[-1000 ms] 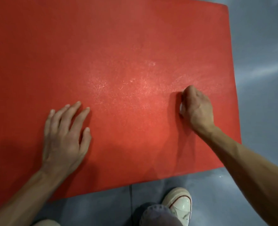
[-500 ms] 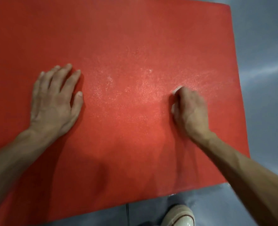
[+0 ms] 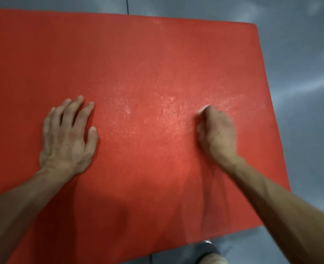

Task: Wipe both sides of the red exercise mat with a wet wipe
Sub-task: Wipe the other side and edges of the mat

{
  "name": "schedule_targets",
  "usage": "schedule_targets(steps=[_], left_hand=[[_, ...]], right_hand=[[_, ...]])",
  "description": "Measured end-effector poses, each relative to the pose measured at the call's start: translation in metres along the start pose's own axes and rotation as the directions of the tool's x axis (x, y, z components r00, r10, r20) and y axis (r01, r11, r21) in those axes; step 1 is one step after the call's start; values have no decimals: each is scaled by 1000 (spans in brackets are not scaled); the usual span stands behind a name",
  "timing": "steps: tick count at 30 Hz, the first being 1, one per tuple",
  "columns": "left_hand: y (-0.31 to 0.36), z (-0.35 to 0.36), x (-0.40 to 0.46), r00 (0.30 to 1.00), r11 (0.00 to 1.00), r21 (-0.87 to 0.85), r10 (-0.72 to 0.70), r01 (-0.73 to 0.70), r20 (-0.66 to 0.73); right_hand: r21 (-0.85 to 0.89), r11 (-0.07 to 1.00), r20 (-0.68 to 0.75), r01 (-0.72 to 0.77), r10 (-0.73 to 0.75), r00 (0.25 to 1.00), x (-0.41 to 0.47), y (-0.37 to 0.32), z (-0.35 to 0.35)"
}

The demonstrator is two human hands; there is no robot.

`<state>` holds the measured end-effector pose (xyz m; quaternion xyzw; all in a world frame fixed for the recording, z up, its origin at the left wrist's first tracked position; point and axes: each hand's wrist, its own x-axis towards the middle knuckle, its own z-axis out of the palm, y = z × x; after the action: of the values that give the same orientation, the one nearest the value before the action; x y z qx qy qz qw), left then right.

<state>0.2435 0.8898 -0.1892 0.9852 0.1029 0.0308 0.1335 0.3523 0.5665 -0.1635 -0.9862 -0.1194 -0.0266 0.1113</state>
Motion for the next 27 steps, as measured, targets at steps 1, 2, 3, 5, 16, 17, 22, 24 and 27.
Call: schedule_targets(steps=[1,2,3,5,16,17,22,24,27], left_hand=[[1,0,0,1000,1000,-1,-3,3,10],[0,-1,0,1000,1000,0,-7,7,18],[0,-1,-1,1000,1000,0,-11,11,21],[-1,-1,0,1000,1000,2,-10,10,19],[0,0,1,1000,1000,0,-20,20,21],[0,0,1,1000,1000,0,-21,21,18],[-3,1,2,1000,1000,4,-8,8,12],[-3,1,1,1000,1000,7,-3,3,7],[-3,0,1,1000,1000,2,-8,8,9]], right_hand=[[37,993,52,111,-113,992,-15,-23,7],[82,958,98,276,-283,954,-30,-45,14],[120,882,150,457,-471,869,-48,-64,18],[141,733,207,665,-679,704,-55,-68,19],[68,962,91,263,-268,959,-7,-76,29],[108,890,143,443,-455,879,-26,-95,33],[51,917,65,397,-399,915,30,-43,26],[-43,999,-28,33,-35,999,67,5,13],[3,994,-84,-109,108,991,69,-5,11]])
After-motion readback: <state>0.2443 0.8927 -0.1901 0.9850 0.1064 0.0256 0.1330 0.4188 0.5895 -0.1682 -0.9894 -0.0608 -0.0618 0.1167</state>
